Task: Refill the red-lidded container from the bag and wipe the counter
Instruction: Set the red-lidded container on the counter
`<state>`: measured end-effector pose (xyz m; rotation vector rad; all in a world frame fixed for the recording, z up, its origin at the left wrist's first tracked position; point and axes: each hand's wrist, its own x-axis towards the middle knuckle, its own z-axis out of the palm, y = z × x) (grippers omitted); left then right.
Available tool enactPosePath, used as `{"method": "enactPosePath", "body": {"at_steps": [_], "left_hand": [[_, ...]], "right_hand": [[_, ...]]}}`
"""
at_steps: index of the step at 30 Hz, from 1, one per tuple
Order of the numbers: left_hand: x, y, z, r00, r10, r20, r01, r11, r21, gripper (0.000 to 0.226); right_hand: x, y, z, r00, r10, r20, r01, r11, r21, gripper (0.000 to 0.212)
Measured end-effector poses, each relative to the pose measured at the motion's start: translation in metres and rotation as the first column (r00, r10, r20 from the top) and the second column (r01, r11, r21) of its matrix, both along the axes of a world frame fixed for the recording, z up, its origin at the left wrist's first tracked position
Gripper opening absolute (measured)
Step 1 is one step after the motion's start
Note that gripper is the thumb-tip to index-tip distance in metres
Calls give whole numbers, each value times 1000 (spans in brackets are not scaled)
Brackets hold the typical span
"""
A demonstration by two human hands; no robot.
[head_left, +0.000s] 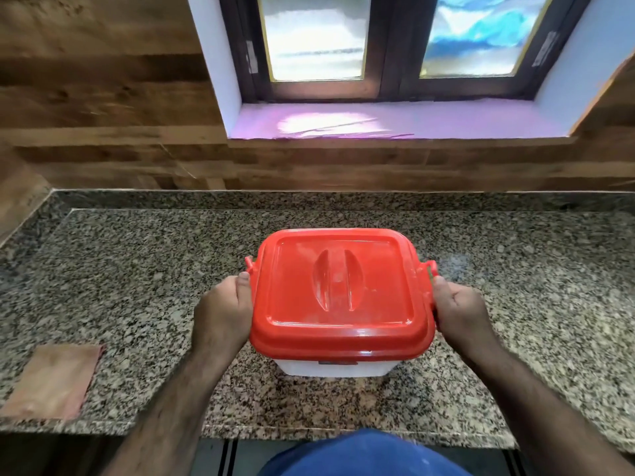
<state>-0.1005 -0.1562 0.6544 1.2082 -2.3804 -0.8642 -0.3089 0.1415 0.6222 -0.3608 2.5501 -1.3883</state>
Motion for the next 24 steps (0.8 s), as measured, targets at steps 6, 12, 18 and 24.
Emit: {"method": "enactPosePath", "body": {"at_steps": [6, 12, 18, 24], "left_hand": [[12, 2, -25, 976, 155, -154, 0, 707, 707, 30], [15, 4, -33, 912, 329, -243, -114, 774, 623, 14], [13, 29, -10, 889, 255, -381, -35, 866, 498, 32], [12, 38, 3, 907, 201, -371, 65, 803, 593, 54]], "right_hand": [[10, 6, -10, 894, -55, 445, 150, 972, -181, 71], [6, 7, -16, 735, 107, 670, 56, 975, -217, 58], [22, -4, 24, 983, -31, 181, 55, 990, -126, 58], [23, -10, 30, 996, 23, 90, -33, 993, 116, 98]]}}
